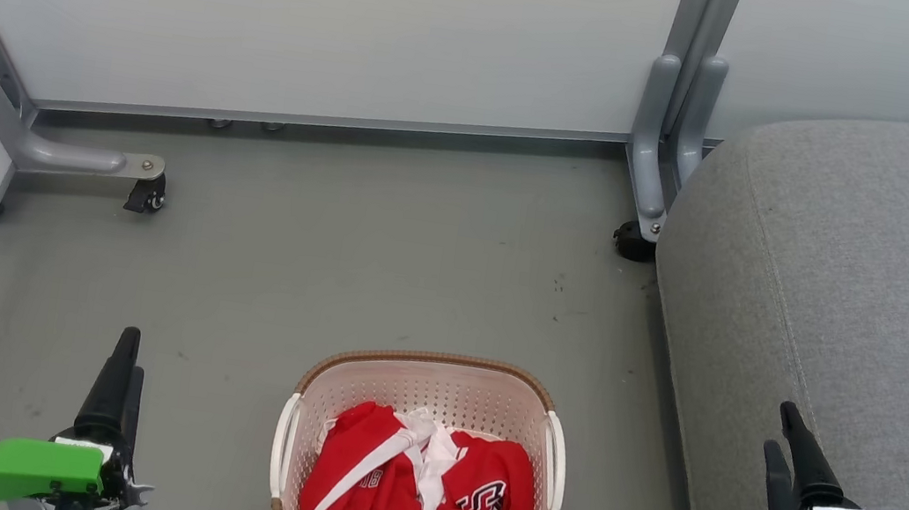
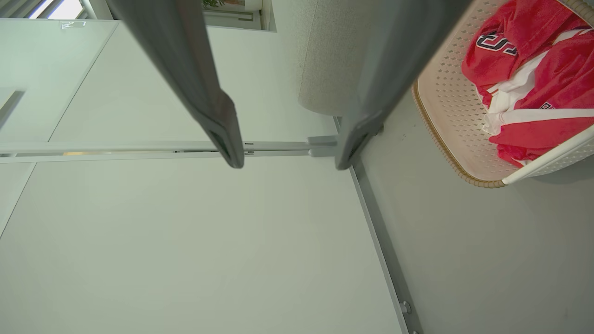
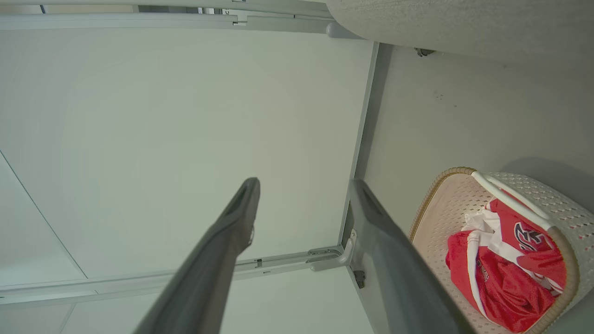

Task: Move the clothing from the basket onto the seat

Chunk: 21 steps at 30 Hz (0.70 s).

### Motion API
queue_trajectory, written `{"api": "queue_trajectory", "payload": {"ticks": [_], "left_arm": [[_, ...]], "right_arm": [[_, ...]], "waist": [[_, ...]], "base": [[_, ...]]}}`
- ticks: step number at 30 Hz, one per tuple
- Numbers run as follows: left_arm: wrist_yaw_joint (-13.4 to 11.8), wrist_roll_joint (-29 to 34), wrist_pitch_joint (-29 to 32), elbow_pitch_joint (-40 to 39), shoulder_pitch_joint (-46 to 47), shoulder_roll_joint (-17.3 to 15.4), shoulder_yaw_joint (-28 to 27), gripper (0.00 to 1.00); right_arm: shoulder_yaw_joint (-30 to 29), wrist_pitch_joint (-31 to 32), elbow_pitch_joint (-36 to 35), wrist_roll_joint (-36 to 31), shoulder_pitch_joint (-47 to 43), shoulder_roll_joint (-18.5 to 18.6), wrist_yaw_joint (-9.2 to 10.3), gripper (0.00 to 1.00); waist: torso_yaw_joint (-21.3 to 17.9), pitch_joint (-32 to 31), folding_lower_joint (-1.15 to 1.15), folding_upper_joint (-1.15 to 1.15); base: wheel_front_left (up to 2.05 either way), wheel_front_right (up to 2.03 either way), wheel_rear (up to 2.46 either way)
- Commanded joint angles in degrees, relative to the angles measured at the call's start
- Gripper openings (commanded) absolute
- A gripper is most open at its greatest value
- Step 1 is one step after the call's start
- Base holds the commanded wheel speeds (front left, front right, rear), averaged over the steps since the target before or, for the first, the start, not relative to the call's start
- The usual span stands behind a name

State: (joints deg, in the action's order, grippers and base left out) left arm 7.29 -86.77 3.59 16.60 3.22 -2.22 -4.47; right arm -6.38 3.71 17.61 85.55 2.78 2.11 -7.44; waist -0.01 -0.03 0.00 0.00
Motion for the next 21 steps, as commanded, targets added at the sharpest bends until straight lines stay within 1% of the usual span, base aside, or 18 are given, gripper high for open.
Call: {"api": "queue_trajectory", "payload": {"ticks": [1, 2, 7, 13, 18, 21], "left_arm": [[0.1, 1.5, -0.4, -1.3, 0.5, -0.2, 0.1, 1.0], [0.1, 1.5, -0.4, -1.3, 0.5, -0.2, 0.1, 1.0], [-0.1, 7.4, -1.8, -2.7, 0.2, -0.2, 0.4, 1.0], [-1.4, 14.1, -3.3, -5.1, -0.3, -0.3, 1.2, 1.0], [-2.2, 20.8, -4.4, -6.8, -0.9, -0.3, 2.8, 1.0], [-2.7, 23.4, -5.1, -7.6, -1.3, -0.3, 3.6, 1.0]], "right_arm": [[-0.2, -0.5, -1.0, -1.8, 0.7, 0.3, -0.02, 1.0], [-0.2, -0.5, -1.0, -1.8, 0.7, 0.3, -0.02, 1.0], [0.5, -1.9, -3.8, -10.8, 0.1, 0.3, -0.02, 1.0], [2.0, -3.4, -6.2, -19.9, -0.7, 0.5, -0.02, 1.0], [3.5, -4.6, -7.1, -25.6, -1.2, 1.0, -0.02, 1.0], [4.6, -5.2, -7.6, -28.7, -1.6, 1.4, -0.03, 1.0]], "waist": [[0.0, 0.0, 0.0, 0.0], [0.0, 0.0, 0.0, 0.0], [-0.1, 0.0, 0.0, 0.0], [-0.4, 0.1, 0.0, 0.0], [-0.6, 0.1, 0.0, 0.0], [-0.7, 0.0, 0.0, 0.0]], "base": [[0.0, 0.0, 0.0], [0.0, 0.0, 0.0], [0.0, 0.0, 0.0], [0.0, 0.0, 0.0], [0.0, 0.0, 0.0], [0.0, 0.0, 0.0]]}}
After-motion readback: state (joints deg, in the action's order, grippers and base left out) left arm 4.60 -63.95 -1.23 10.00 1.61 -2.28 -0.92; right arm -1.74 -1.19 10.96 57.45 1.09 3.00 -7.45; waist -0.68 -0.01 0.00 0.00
